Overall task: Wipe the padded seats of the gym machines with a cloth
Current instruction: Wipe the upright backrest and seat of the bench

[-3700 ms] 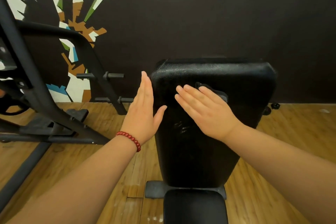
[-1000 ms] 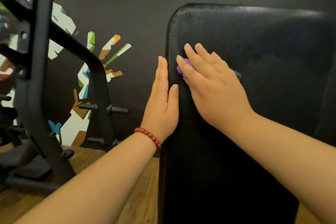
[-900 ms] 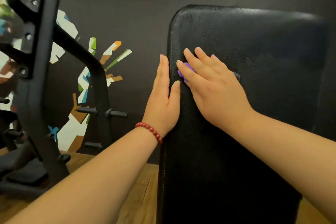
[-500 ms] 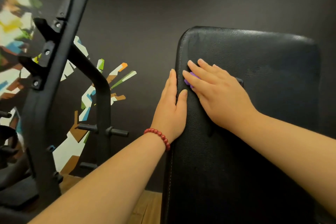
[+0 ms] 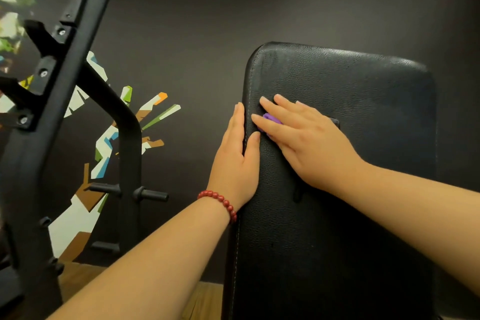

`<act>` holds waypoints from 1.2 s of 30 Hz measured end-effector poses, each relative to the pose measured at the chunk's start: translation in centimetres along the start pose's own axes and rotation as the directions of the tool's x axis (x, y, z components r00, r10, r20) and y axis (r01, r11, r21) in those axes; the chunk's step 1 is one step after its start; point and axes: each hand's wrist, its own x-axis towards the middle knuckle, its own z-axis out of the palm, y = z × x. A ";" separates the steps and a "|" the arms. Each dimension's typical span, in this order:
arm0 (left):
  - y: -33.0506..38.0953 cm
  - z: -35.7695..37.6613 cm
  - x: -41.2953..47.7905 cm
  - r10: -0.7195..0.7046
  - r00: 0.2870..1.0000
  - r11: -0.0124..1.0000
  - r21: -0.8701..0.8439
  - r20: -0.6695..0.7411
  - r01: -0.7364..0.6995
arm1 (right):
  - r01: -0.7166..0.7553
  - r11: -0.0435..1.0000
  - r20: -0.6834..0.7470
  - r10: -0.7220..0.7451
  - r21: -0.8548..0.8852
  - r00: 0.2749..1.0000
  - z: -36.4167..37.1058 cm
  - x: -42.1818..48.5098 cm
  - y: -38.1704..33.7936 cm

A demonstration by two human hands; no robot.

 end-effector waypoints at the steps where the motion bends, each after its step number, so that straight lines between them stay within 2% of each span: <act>1: 0.0 0.0 0.0 0.001 1.000 1.000 0.000 -0.006 -0.001 | 0.008 1.000 0.009 -0.007 -0.006 1.000 -0.3 0.7 0.2; 5: 0.2 0.0 -0.1 -0.010 1.000 1.000 -0.010 -0.016 0.010 | -0.058 0.998 0.047 0.058 -0.010 0.997 -0.7 5.2 1.0; 7: 0.2 0.0 -0.2 -0.009 1.000 1.000 -0.010 -0.013 0.009 | -0.063 0.998 0.004 0.063 -0.014 0.998 -0.3 5.2 1.0; 11: -0.1 0.0 -0.1 0.014 1.000 1.000 0.002 -0.018 -0.014 | 0.024 1.000 0.024 -0.024 0.006 0.999 -0.1 1.3 0.4; 14: 0.0 -0.1 -0.3 0.009 1.000 1.000 0.014 -0.018 -0.009 | 0.061 0.998 0.061 -0.060 -0.011 0.996 -0.7 1.8 0.7; 17: 0.2 -0.1 -0.2 0.013 1.000 1.000 0.019 -0.023 -0.013 | -0.020 0.999 0.077 0.023 -0.041 0.997 -0.7 4.5 0.7; 20: 0.2 0.0 -0.4 0.005 1.000 0.999 0.037 -0.020 -0.004 | -0.090 0.996 0.003 0.090 -0.017 0.996 -0.1 4.0 0.1; 25: -0.2 0.0 -1.0 0.017 1.000 0.999 0.046 0.000 -0.017 | -0.013 1.000 0.032 0.013 0.003 0.999 -0.4 -0.5 -0.2; 30: 0.3 0.0 -1.0 -0.029 1.000 0.998 0.056 -0.001 0.029 | -0.014 0.999 0.099 0.018 -0.034 0.995 -0.8 3.4 0.1; 36: 0.5 0.1 -1.3 -0.048 0.999 0.999 0.010 0.005 0.048 | -0.010 1.000 0.052 0.010 0.003 0.999 -0.6 0.0 -0.1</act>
